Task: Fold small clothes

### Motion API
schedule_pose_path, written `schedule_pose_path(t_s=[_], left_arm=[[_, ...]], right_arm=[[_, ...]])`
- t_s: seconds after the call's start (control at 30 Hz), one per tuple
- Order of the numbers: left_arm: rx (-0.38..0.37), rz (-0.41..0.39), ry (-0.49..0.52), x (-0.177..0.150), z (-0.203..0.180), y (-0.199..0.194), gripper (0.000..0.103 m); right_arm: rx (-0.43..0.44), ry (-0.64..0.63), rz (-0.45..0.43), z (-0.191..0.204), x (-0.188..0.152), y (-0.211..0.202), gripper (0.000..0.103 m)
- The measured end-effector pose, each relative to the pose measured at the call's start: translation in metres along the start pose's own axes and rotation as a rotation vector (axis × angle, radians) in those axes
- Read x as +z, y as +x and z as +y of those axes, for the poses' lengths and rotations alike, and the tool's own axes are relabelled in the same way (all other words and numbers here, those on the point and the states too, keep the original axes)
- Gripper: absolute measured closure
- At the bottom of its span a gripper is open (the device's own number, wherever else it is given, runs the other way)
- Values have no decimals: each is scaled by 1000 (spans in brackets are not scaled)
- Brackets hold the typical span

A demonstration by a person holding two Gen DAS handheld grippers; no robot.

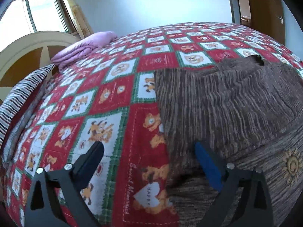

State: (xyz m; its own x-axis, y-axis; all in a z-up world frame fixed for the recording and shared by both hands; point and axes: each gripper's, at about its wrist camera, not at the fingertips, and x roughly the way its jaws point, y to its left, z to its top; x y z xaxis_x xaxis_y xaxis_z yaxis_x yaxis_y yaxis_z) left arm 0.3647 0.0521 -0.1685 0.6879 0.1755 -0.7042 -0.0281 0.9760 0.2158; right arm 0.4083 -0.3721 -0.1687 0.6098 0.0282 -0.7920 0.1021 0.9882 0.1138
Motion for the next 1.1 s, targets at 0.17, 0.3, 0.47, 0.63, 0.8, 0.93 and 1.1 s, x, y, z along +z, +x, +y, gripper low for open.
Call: schedule_pose_path(t_s=[0.17,0.3,0.47,0.63,0.8,0.93,1.1], left_arm=[[-93,40,-106,-15,19,-11,2],[-126,84,-132,-28,24,-19,0],[-106,38,-91,-35,19,-39,0],[-85,-5,-27,-42,8,-55,0],[-93,-26,6,-48,-1,-68,0],[-118,-31,24,-55,-6,-79,0],[-136,-27,29,-62,-8,-87,0]], right_arm=[[-25,-35,-38,6,-4,1,79],[28,7,-40,-4,-6,0,79],[0,0,-36,2,-7,-16,76],[35,-14,-59,13,-26,-47,73],[58,-53,-29,22,-52,-64,73],[64,-72,-12,27,-72,-73,73],[67,-71,-5,29,-90,-81,73]])
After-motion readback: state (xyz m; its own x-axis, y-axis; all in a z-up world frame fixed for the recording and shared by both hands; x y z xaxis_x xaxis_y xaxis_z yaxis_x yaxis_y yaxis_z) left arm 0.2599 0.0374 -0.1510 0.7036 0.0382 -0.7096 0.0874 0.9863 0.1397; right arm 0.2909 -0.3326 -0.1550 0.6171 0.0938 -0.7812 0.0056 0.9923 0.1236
